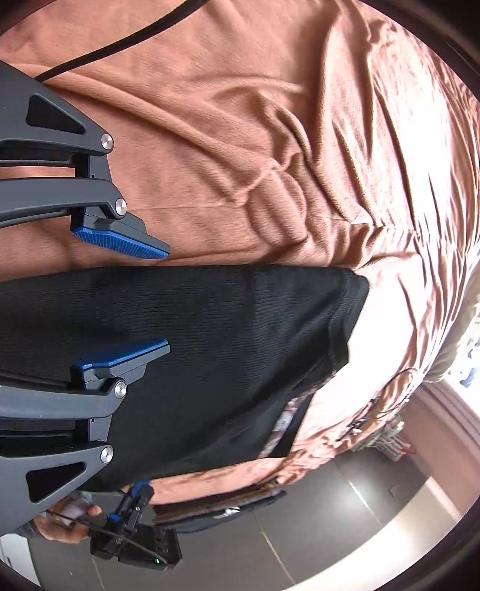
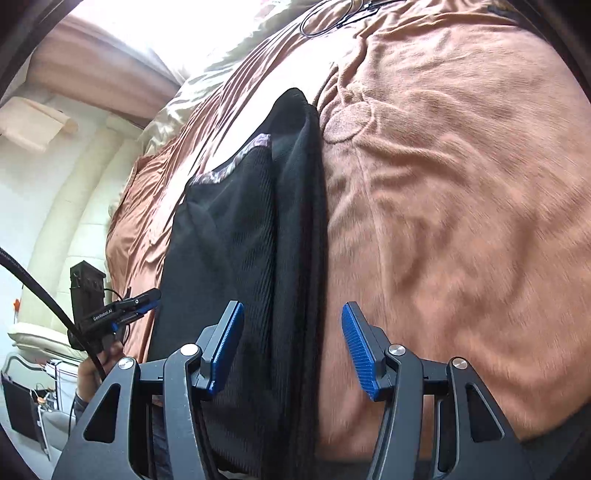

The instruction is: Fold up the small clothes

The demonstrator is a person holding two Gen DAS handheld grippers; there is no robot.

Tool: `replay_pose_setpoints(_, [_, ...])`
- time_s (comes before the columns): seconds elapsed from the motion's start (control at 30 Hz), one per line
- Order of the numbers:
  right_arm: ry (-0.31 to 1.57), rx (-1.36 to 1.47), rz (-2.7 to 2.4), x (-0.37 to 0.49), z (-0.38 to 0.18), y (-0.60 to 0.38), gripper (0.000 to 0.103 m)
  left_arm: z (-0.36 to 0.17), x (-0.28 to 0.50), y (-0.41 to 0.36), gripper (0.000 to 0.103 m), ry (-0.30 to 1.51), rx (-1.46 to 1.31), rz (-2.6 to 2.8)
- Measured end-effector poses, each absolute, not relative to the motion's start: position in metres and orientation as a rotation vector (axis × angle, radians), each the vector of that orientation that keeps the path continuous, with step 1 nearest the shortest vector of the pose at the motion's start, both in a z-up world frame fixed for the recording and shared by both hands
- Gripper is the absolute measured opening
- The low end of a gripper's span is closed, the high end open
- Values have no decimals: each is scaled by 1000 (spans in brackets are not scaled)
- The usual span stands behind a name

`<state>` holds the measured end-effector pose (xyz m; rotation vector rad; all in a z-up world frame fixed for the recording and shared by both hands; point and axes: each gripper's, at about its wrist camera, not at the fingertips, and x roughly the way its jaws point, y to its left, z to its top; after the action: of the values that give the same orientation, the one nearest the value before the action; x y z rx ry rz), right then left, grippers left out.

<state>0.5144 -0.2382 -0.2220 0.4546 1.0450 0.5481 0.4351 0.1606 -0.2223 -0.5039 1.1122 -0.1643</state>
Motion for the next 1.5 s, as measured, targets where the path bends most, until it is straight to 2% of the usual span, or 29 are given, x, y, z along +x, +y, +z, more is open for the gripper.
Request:
replay_pose_setpoints(0.27, [1061,478,613,568,-234,-221,53,-230,460,180,45,1092,-567,-161])
replay_pose_setpoints(0.57, [1075,502,664,622,-248,-199,52,-231,493,186,33,1065,-591,-178])
replay_pose_setpoints(0.73, [1074,503,688,644,-251,-190,48,-235,514,186,32,1068,-565,-194])
replay_pose_setpoints(1.0, [1069,479,713,666,-258,-177,38,-240,533,186,32,1043,-545,-229])
replay_pose_setpoints(1.07, [1067,470,709,669,-258,-177,29,-241,539,185,32,1038,-546,-234])
replay_pose_setpoints(1.17, [1063,462,691,669,-257,-177,22,-244,547,184,31,1036,-562,-238])
replay_pose_setpoints(1.23, [1047,408,668,663,-252,-169,19,-245,551,182,28,1031,-561,-231])
replay_pose_setpoints(1.3, [1037,369,643,657,-246,-161,17,-243,553,181,18,1023,-560,-225])
replay_pose_setpoints(1.37, [1028,366,630,652,-240,-158,14,-242,552,181,12,1013,-576,-220])
replay_pose_setpoints(1.5, [991,331,623,634,-222,-155,12,-227,545,180,11,974,-585,-227])
